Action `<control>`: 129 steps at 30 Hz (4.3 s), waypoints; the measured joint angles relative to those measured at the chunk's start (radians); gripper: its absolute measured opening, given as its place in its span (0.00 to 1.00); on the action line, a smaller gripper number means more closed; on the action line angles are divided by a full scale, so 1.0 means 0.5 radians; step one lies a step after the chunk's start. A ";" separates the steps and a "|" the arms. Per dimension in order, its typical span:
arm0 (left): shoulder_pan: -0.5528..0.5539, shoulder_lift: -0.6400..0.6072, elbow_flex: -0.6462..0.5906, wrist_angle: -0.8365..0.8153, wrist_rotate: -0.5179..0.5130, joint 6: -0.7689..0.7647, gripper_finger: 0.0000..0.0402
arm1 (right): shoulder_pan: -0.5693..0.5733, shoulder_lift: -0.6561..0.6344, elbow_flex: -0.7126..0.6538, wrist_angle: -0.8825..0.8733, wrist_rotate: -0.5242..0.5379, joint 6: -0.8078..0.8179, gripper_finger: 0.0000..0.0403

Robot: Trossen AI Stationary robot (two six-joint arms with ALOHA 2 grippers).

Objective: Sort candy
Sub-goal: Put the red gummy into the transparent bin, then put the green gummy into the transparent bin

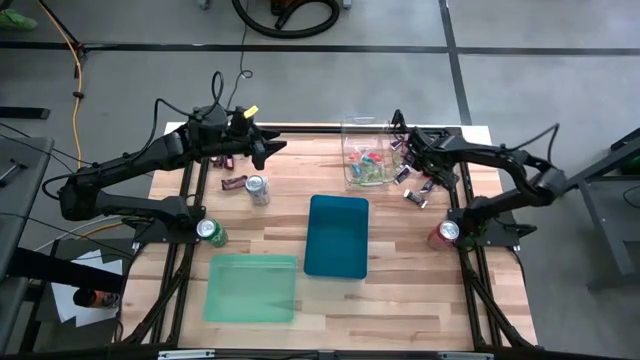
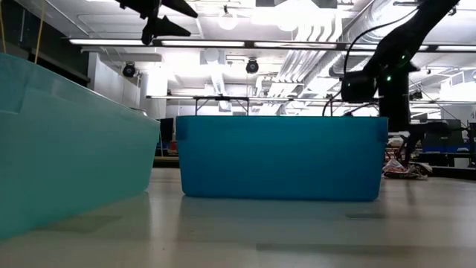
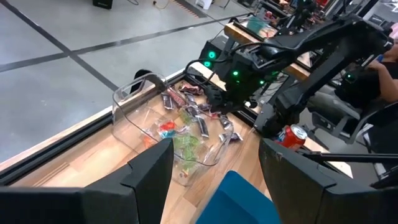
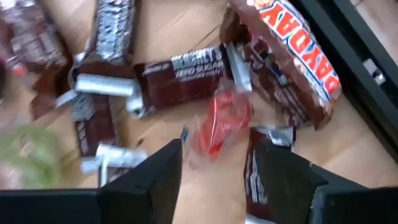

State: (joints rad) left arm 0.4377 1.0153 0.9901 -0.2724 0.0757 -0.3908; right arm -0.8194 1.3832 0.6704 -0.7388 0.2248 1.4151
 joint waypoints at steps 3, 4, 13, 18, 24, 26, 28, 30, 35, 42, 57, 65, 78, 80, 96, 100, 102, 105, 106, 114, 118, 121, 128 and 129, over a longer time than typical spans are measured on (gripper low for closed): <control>0.000 0.000 -0.001 -0.012 0.000 0.000 0.56 | -0.016 0.079 0.000 0.060 0.012 0.000 0.38; 0.000 0.000 0.000 -0.019 0.000 0.000 0.56 | -0.016 0.092 0.000 0.081 0.023 -0.001 0.34; -0.001 -0.002 -0.001 -0.046 0.000 -0.001 0.56 | 0.008 0.015 0.063 0.181 0.195 -0.427 0.03; -0.001 -0.028 -0.001 -0.039 -0.001 -0.001 0.56 | 0.111 -0.221 0.221 0.380 0.284 -0.829 0.01; -0.001 -0.029 -0.001 -0.024 -0.010 0.000 0.56 | 0.307 -0.405 0.413 0.954 0.078 -1.387 0.01; -0.001 -0.029 -0.001 -0.024 -0.020 -0.001 0.56 | 0.390 -0.400 0.468 0.972 0.039 -1.441 0.01; -0.001 -0.029 -0.001 -0.024 -0.021 -0.002 0.56 | 0.468 -0.378 0.491 0.969 0.014 -1.441 0.00; -0.001 -0.029 -0.001 -0.024 -0.022 -0.002 0.56 | 0.548 -0.341 0.491 0.943 0.003 -1.418 0.00; -0.001 -0.029 -0.001 -0.022 -0.023 -0.003 0.56 | 0.699 -0.191 0.490 0.760 -0.002 -1.307 0.00; -0.001 -0.029 -0.001 -0.021 -0.027 -0.037 0.56 | 0.758 -0.028 0.490 0.724 -0.158 -1.263 0.00; -0.001 -0.030 -0.001 -0.022 -0.027 -0.052 0.56 | 0.696 -0.071 0.517 0.604 -0.370 -1.357 0.48; -0.001 -0.030 -0.001 -0.022 -0.024 -0.052 0.56 | 0.692 -0.168 0.832 0.512 -0.341 -1.636 0.65; -0.001 -0.030 -0.001 -0.022 -0.022 -0.055 0.56 | 0.698 -0.168 1.223 0.447 -0.359 -1.976 0.65; -0.001 -0.030 -0.001 -0.022 -0.022 -0.054 0.56 | 0.698 -0.167 1.223 0.446 -0.390 -1.980 0.65; -0.095 -0.019 -0.001 -0.735 -0.520 -0.313 0.56 | 0.696 -0.167 1.223 0.452 -0.707 -2.163 0.65; 0.060 0.059 -0.001 -1.217 -0.580 -0.447 0.56 | 0.695 -0.167 1.223 0.453 -0.678 -2.168 0.65; 0.154 0.118 -0.001 -1.387 -0.585 -0.427 0.56 | 0.696 -0.167 1.223 0.453 -0.678 -2.167 0.65; 0.327 0.206 -0.002 -1.442 -0.565 -0.380 0.56 | 0.696 -0.167 1.223 0.453 -0.679 -2.159 0.65; 0.391 0.233 -0.002 -1.438 -0.529 -0.364 0.56 | 0.696 -0.167 1.223 0.454 -0.678 -2.156 0.65; 0.723 0.594 -0.002 -1.693 -0.333 -0.053 0.56 | 0.698 -0.167 1.223 0.453 -0.679 -2.114 0.65; 0.779 0.724 -0.002 -1.662 -0.186 0.109 0.56 | 0.698 -0.162 1.223 0.452 -0.680 -2.107 0.65; 0.810 0.832 -0.002 -1.663 -0.184 0.127 0.56 | 0.698 -0.162 1.223 0.452 -0.680 -2.107 0.65; 0.919 0.974 -0.002 -1.626 -0.296 0.090 0.56 | 0.698 -0.162 1.223 0.403 -0.680 -2.092 0.65; 0.933 0.982 -0.002 -1.625 -0.366 0.062 0.56 | 0.698 -0.162 1.223 0.397 -0.680 -2.092 0.65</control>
State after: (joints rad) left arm 0.9040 1.5063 0.9890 -1.0847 -0.1071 -0.3598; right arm -0.4706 1.3022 1.2819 -0.5405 -0.1154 0.3691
